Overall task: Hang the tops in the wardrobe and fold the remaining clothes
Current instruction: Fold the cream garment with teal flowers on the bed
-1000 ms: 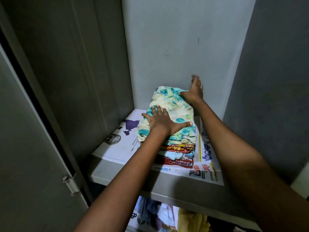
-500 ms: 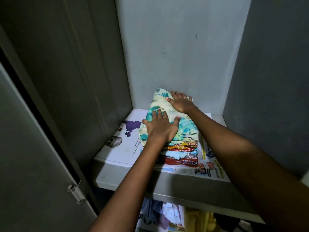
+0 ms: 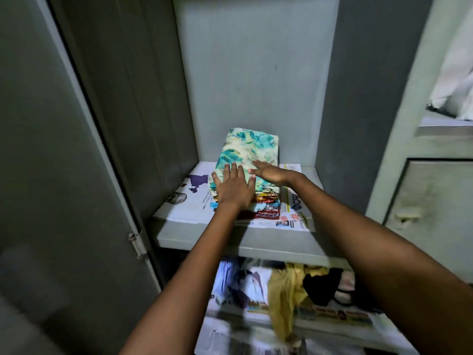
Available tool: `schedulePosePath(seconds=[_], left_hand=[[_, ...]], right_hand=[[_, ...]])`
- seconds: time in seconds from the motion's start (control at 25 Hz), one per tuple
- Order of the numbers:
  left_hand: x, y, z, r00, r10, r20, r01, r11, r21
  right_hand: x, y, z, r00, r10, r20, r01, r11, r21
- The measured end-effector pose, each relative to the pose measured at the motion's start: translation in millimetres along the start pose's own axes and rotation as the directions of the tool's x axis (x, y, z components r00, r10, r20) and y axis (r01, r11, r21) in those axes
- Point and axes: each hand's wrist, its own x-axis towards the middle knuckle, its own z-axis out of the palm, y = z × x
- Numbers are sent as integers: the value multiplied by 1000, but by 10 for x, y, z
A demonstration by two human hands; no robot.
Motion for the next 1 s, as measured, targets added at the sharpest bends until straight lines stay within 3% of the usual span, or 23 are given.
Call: schedulePosePath(seconds=[0.2,0.36,0.6,0.88,1.0], left_hand=[[-936,32,-37,997,54,53,-48,992,-115],[-1957,237,53,993,31,110,-17,991,-134],[-3503,384,130,985,-10,170,20,998,-55],[-4448,-33,-575,996,-81,42,79,996,52],[-4831,-325,-912,992,-96,-77,106,983,150]], right_hand=[[-921,-100,207,997,-52,-61,41,984,-174],[-1957,-64,610,979,-149,-139,130,982,-136],[-3385,-14,1370,983,-180,25,181,967,-176],[-4070,-620,1696,973,-195,127,215,963,-162],[-4268,-1140,1782,954,-276,120,291,948,-130]])
